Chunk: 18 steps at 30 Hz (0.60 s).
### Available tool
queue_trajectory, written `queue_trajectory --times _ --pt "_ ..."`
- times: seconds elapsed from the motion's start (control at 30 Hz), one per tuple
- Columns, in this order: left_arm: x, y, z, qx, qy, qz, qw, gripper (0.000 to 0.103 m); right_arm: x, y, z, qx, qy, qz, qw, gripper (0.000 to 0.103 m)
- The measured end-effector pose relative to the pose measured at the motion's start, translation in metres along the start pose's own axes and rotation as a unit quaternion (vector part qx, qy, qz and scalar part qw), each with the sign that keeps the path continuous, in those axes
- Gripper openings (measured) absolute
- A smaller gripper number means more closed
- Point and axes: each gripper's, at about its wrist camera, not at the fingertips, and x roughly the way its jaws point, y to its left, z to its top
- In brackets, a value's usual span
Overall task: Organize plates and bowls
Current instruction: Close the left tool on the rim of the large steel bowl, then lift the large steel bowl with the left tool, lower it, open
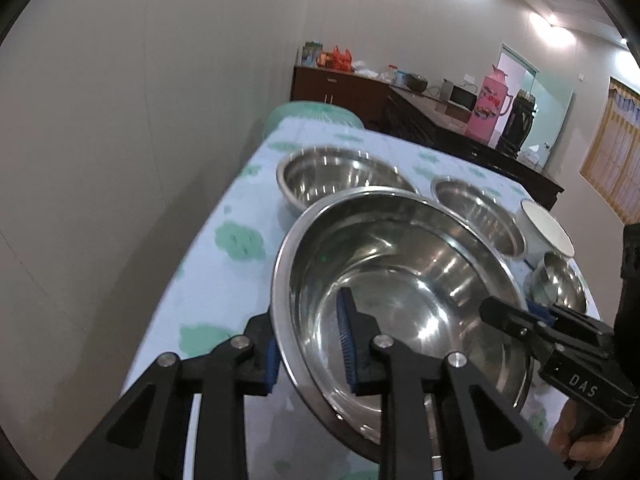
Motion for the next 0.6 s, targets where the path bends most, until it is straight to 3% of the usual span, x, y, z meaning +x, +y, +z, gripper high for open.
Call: queue_trajectory --times 0.3,0.6 --pt "0.019 0.003 0.067 0.005 -0.030 0.006 0.9995 0.022 0.008 0.003 0.066 -0.006 -0.032 -0.016 0.999 0.026" --pt "0.065 0.002 0.106 0.005 -0.042 0.012 0.9990 0.022 0.062 -0.025 0.098 0.046 -0.036 -0.031 0.998 0.027"
